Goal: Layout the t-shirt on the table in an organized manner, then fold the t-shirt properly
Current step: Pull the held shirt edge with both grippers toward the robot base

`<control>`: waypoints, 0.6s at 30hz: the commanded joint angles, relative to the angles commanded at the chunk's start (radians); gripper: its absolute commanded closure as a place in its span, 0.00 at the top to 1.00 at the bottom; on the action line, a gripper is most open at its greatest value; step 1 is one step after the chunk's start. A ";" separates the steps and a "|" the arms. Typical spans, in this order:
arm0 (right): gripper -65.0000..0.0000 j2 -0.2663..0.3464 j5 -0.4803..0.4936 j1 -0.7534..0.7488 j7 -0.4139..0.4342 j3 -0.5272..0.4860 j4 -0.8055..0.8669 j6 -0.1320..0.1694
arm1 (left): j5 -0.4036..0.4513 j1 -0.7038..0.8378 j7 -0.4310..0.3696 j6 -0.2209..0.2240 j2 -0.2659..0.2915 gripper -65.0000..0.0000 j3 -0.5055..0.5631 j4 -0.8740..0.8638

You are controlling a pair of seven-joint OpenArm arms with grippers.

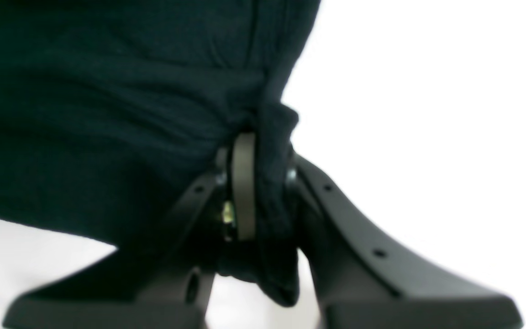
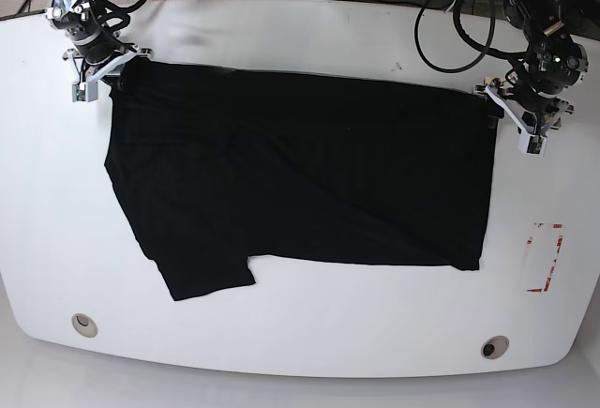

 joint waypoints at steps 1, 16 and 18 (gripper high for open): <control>0.09 0.000 0.000 0.000 0.000 0.000 0.002 0.000 | -0.003 -0.002 -0.002 0.002 0.000 0.60 0.000 -0.012; 0.09 0.000 0.000 -0.003 -0.002 0.000 0.055 0.000 | 0.003 -0.012 -0.003 -0.003 -0.009 0.40 0.012 -0.072; 0.08 0.000 0.000 -0.003 -0.002 0.000 0.055 0.000 | 0.003 -0.012 -0.002 -0.003 -0.025 0.23 0.012 -0.072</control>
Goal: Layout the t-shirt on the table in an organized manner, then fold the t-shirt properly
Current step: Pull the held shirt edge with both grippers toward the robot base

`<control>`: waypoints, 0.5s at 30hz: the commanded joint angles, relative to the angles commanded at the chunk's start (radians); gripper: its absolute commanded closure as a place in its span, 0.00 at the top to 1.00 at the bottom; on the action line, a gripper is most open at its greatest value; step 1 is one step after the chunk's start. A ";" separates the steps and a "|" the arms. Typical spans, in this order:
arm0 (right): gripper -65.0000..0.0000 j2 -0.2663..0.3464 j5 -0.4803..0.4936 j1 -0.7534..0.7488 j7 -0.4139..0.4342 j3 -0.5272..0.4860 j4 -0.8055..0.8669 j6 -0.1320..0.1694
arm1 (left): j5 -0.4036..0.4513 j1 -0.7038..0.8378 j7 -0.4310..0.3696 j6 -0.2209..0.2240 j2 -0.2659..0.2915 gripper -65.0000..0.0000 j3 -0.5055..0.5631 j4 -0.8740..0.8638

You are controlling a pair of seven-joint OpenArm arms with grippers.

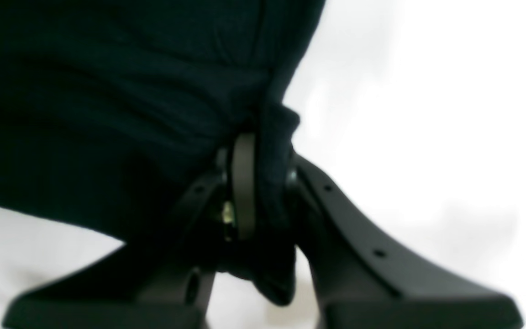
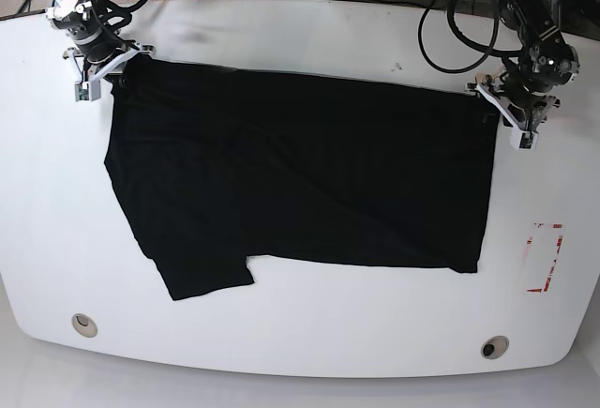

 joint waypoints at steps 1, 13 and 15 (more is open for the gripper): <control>0.06 0.000 0.000 0.000 0.000 0.000 0.000 0.000 | 0.000 0.002 0.000 0.000 -0.005 0.17 0.000 0.000; 0.00 0.002 -0.006 -0.046 0.000 -0.002 0.014 0.000 | -0.003 0.110 0.003 -0.003 -0.012 0.10 0.000 0.123; 0.00 0.002 -0.005 -0.078 0.000 -0.002 0.017 0.000 | -0.003 0.149 0.003 -0.003 -0.012 0.10 0.000 0.166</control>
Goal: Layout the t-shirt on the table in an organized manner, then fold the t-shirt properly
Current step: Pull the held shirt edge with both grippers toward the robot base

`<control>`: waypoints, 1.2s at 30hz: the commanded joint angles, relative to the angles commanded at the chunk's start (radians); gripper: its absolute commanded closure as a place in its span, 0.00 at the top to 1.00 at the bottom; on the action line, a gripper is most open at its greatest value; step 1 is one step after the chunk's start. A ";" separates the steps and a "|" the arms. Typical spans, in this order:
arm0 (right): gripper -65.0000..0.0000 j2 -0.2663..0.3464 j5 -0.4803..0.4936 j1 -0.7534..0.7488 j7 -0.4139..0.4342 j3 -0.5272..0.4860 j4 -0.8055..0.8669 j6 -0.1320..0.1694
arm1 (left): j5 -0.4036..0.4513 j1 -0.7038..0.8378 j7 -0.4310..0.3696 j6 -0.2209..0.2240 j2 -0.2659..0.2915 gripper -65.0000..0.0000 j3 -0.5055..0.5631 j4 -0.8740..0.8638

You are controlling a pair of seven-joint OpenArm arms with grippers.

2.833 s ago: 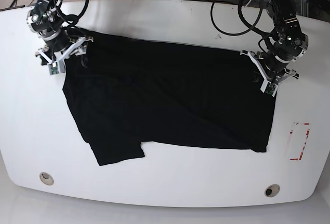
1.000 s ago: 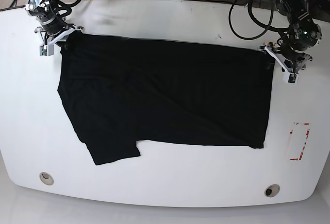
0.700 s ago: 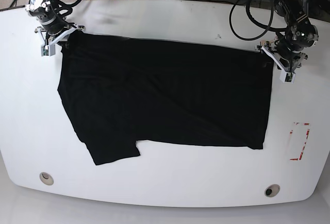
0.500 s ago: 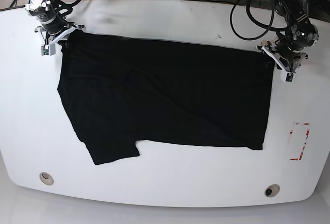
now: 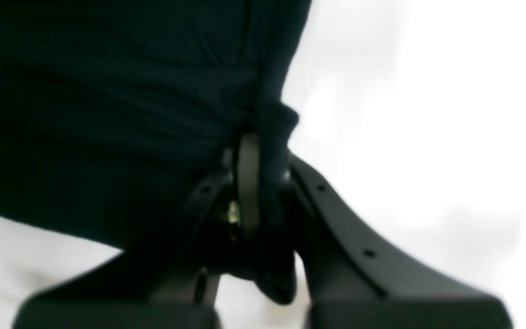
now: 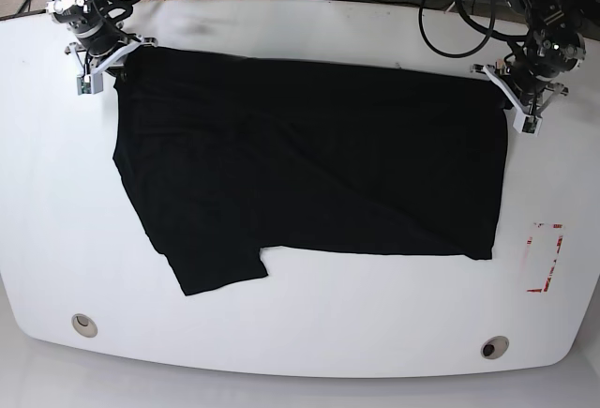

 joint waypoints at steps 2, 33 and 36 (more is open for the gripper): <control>0.00 0.002 0.000 -0.020 0.000 0.000 0.009 0.000 | -0.003 0.034 0.000 0.000 0.000 0.10 0.000 0.035; 0.75 -0.002 0.003 -0.181 0.000 0.009 0.173 0.000 | -0.005 0.236 0.002 -0.001 0.000 0.53 -0.072 0.143; 0.87 -0.002 0.006 -0.192 0.000 0.009 0.201 0.000 | -0.005 0.219 0.025 -0.001 0.000 0.57 -0.074 0.164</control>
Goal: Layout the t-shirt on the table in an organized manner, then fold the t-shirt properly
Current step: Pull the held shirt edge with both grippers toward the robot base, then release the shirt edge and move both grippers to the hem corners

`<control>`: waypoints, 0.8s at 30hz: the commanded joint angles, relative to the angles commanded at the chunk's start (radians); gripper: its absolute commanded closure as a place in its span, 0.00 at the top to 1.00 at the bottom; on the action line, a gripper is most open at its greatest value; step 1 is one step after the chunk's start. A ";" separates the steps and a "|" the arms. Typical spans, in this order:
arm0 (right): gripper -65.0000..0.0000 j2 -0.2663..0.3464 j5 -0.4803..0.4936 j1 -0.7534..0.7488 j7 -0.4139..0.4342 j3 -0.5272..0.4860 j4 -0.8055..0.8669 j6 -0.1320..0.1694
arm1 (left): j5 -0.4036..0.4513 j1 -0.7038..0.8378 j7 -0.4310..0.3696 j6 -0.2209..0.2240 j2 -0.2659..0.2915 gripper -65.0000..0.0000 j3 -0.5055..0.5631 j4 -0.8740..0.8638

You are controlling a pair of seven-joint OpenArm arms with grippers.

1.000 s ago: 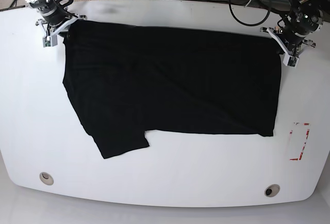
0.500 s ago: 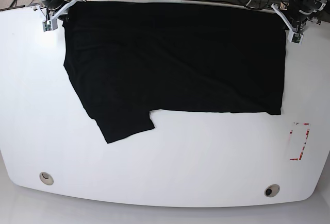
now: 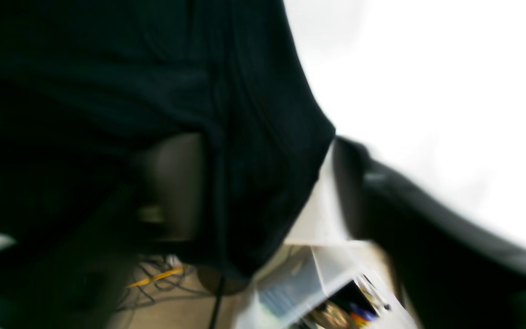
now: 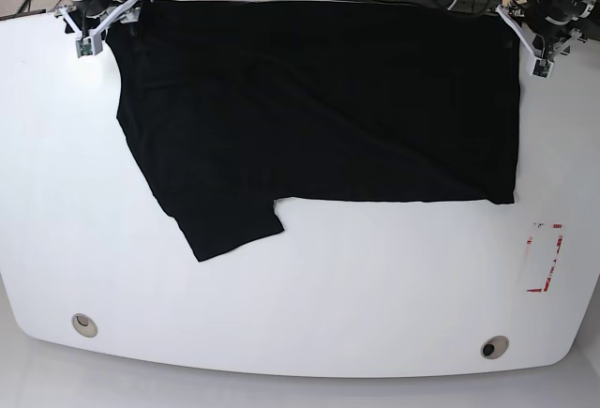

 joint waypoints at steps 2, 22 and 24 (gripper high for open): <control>0.90 0.000 0.000 -0.008 0.000 0.017 0.040 0.000 | -0.002 -0.006 0.026 0.000 -0.002 0.57 0.000 0.012; 0.90 0.051 -0.008 0.307 -0.114 0.066 0.101 0.000 | -0.048 -0.433 0.181 0.000 -0.104 0.57 -0.044 0.049; 0.90 0.057 -0.008 0.384 -0.150 0.064 0.075 0.000 | -0.023 -0.485 0.181 0.000 -0.104 0.57 -0.006 0.026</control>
